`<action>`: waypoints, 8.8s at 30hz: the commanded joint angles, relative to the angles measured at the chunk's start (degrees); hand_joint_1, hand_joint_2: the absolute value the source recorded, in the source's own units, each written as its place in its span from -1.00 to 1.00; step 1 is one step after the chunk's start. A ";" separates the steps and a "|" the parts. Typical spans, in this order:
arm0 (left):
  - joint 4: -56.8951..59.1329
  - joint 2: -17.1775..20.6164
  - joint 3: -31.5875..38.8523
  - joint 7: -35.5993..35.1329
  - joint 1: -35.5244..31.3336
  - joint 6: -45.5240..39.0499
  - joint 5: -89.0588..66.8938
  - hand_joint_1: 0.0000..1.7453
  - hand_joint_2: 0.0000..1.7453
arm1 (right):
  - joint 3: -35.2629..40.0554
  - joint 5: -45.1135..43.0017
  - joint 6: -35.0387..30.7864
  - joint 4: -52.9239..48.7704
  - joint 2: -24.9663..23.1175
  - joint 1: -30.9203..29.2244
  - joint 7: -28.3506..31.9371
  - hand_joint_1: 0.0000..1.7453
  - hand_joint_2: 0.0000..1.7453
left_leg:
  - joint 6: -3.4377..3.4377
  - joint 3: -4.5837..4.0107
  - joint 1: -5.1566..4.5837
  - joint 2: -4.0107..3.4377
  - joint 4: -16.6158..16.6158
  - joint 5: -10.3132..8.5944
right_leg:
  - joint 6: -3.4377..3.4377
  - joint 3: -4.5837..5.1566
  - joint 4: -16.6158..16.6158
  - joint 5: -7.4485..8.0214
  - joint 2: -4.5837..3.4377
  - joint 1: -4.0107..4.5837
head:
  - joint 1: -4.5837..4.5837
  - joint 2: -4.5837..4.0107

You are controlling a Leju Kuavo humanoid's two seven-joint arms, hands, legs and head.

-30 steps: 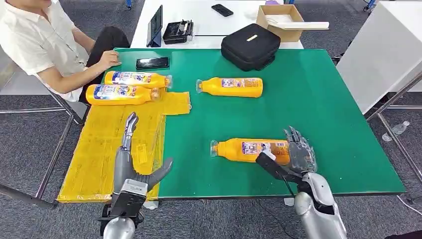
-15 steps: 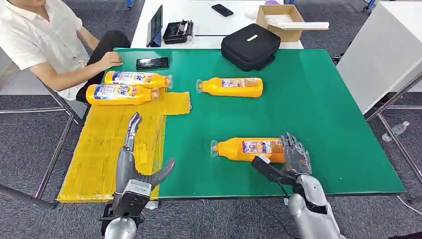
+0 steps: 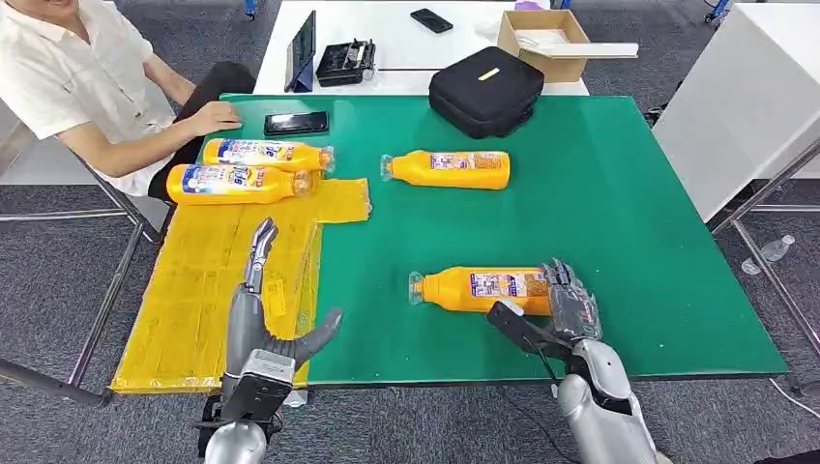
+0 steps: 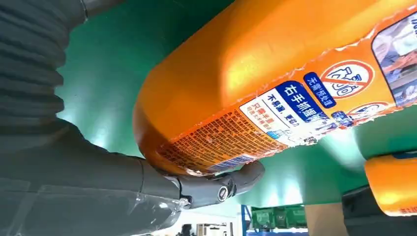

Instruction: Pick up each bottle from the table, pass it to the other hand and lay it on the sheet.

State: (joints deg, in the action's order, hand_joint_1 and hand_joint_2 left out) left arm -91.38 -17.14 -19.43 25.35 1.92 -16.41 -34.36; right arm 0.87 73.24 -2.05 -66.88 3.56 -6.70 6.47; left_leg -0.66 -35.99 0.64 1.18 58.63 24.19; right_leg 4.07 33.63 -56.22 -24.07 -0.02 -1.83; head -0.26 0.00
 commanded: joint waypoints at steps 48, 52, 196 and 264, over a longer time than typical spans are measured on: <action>1.80 -2.86 -2.67 -1.87 1.39 -3.24 -1.93 -1.00 1.00 | 6.09 16.76 -6.96 8.49 -1.37 -8.83 -9.37 -1.00 1.00 | -0.02 0.13 0.02 -0.11 0.01 0.06 | -0.16 -0.19 0.03 -0.02 -0.05 0.06 | -0.02 0.00; 1.82 -2.86 -2.49 -1.85 1.38 -3.31 -1.94 -1.00 1.00 | 7.02 16.76 -6.66 8.72 -1.06 -9.13 -9.04 -1.00 1.00 | -0.01 0.10 0.02 -0.13 0.01 0.06 | -0.13 -0.14 0.01 -0.01 -0.08 0.05 | -0.02 0.00; 22.88 -2.86 2.79 -6.75 -13.63 12.39 46.41 -1.00 1.00 | 28.88 -32.29 1.89 16.90 -14.93 -16.63 19.53 1.00 1.00 | -0.09 0.42 0.06 -0.33 0.02 0.24 | -0.19 -0.41 0.06 -0.05 -0.33 0.10 | 0.02 0.00; 12.69 -2.08 16.50 -7.63 -19.66 2.27 -16.55 1.00 1.00 | 14.57 -15.38 -8.78 7.68 -18.97 -9.61 8.23 -1.00 1.00 | -0.06 0.17 0.05 -0.32 0.05 0.17 | -0.12 -0.12 0.00 -0.01 -0.36 0.07 | 0.02 0.00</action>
State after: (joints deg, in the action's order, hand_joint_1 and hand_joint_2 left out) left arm -78.14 -17.79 -10.82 17.79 -13.15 -13.35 -41.29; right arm 21.66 55.61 -11.08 -56.90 -14.23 -14.75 14.82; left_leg -0.73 -35.79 0.68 0.90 58.63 24.36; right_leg 4.07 33.48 -56.19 -24.08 -0.40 -1.80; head -0.24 0.00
